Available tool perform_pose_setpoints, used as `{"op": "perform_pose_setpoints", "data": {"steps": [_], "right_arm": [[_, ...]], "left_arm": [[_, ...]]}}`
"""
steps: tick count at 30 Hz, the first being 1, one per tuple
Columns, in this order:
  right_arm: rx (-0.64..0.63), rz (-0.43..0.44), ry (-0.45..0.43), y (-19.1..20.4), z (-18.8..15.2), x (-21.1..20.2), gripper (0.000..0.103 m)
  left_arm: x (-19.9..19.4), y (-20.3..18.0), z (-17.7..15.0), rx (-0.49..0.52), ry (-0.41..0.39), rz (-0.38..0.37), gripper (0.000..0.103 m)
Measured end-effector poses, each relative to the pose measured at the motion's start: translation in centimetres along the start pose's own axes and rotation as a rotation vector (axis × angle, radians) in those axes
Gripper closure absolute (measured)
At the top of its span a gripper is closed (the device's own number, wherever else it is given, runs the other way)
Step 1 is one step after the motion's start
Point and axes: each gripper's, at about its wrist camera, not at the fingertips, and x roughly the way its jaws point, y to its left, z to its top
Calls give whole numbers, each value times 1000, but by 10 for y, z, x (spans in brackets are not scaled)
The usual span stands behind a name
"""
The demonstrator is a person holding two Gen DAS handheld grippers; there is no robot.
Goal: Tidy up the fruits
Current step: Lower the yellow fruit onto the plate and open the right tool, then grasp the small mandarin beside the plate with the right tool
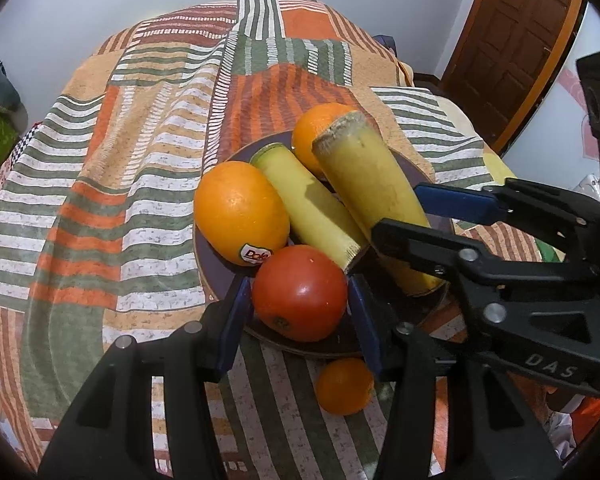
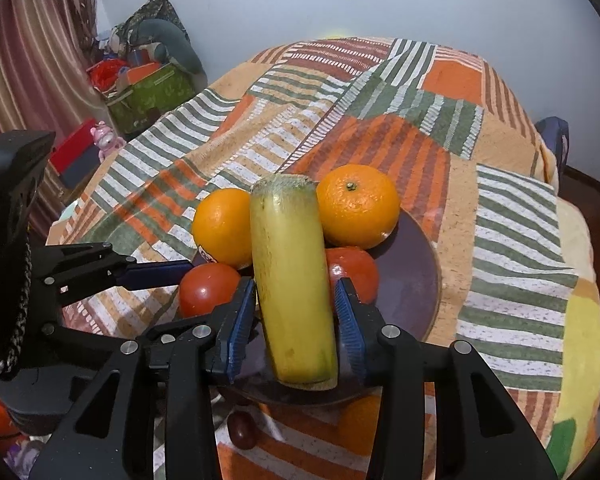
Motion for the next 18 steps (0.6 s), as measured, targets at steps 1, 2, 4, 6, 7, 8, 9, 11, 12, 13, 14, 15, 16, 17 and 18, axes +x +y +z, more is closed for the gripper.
{"op": "perform_pose_setpoints", "data": {"steps": [1,2,4,6,7,8,9,11,12,13,14,15,16,17,18], "right_arm": [[1,-4,-5,0,0,-3,64],[3,-7,-12,-1,0,-7,64],[9,-12,-24,-3,-1,-14,64],[14,-19,-34,-4,-1,-21,64],[15,-24,-40,-4,-2,-26,64],[17,-30,-48,-5,-3,-31,64],[19,-34,-53,-5,-5,-35,64],[20,-45,-64,-6,-8,-44,61],[21,-51,-69,-6,-10,-48,59],[21,-57,-73,-8,-12,-51,58],[21,-66,-76,-8,-15,-56,58],[20,-71,-77,-9,-17,-58,57],[20,-75,-77,-10,-19,-61,57],[20,-82,-76,-12,-22,-64,57],[21,-86,-74,-13,-25,-66,57]], "left_arm": [[-3,0,-1,0,-5,1,53],[-6,0,-1,-1,-12,4,53],[-15,2,-2,-5,-29,8,50],[-24,3,-4,-12,-44,15,49],[-29,4,-5,-14,-51,18,49],[-32,4,-5,-16,-55,20,49],[-37,4,-7,-18,-62,23,49],[-43,4,-10,-19,-69,28,48],[-46,4,-12,-20,-71,31,47],[-50,3,-14,-21,-73,33,47],[-52,3,-17,-21,-73,34,47],[-54,2,-19,-21,-73,37,47],[-56,2,-22,-21,-72,39,47],[-57,1,-25,-22,-69,40,47],[-58,0,-27,-25,-65,39,47]]}}
